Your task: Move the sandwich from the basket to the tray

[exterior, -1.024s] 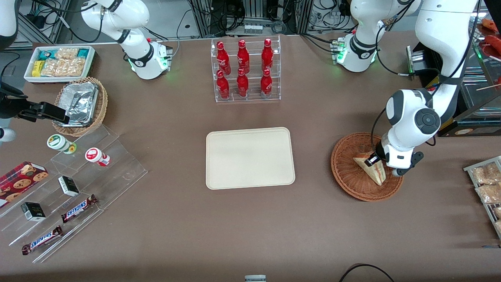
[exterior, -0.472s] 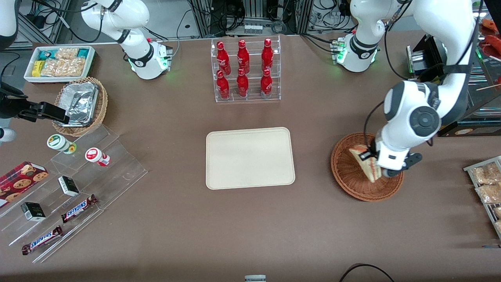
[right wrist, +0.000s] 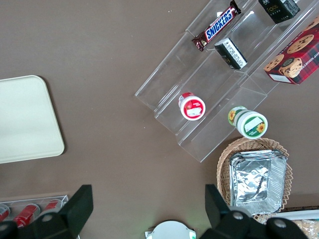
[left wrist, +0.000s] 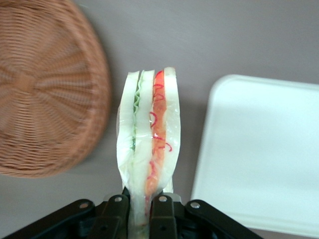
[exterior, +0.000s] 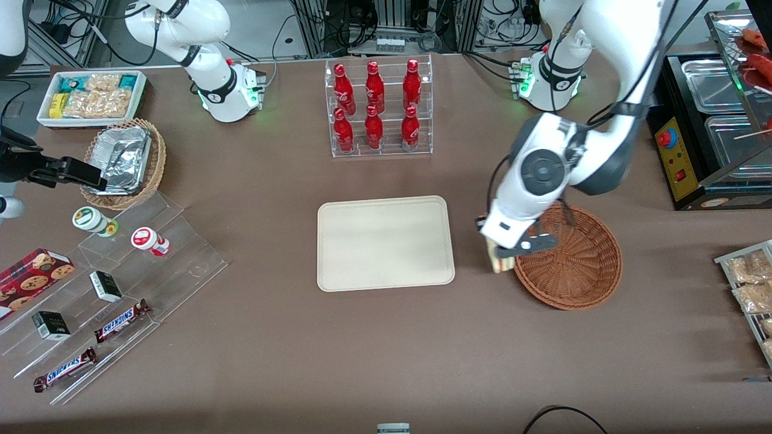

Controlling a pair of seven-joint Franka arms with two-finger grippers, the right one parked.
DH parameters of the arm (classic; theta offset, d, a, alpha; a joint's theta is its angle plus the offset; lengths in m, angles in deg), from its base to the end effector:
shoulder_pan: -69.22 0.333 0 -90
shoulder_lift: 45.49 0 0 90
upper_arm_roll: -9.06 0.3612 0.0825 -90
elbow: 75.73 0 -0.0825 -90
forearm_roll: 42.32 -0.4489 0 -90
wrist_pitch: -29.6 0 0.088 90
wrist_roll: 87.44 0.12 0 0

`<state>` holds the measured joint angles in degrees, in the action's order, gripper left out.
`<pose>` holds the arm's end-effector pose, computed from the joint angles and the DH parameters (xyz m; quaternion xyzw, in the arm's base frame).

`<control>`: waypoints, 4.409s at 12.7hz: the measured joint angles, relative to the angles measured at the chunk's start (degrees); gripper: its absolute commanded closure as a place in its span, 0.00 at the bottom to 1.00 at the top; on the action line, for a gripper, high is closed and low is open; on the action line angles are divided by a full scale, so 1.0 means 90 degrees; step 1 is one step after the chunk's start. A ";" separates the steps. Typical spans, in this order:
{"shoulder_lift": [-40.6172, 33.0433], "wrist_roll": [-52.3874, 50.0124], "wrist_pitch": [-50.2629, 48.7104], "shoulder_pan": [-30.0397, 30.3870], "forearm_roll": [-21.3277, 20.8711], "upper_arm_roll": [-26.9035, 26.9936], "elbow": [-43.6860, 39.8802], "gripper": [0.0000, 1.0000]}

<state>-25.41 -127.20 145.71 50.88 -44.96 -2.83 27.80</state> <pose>0.6044 -0.3382 0.3383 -0.9951 -0.0755 0.0593 0.0224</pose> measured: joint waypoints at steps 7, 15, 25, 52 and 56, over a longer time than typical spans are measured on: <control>0.1871 -0.0748 -0.0165 -0.1512 0.0047 0.0000 -0.2120 1.00; 0.3008 -0.1388 -0.0167 -0.2212 -0.0053 0.0043 -0.3456 1.00; 0.3134 -0.1828 0.0154 -0.2250 -0.0092 0.0081 -0.3394 1.00; 0.0595 0.1125 -0.2206 -0.0124 -0.0172 0.0176 -0.2526 0.00; -0.0168 0.1703 -0.2310 0.0538 -0.0100 0.0176 -0.1840 0.00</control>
<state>-26.92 -111.87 124.92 55.73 -45.86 -1.25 11.24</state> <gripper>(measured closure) 0.000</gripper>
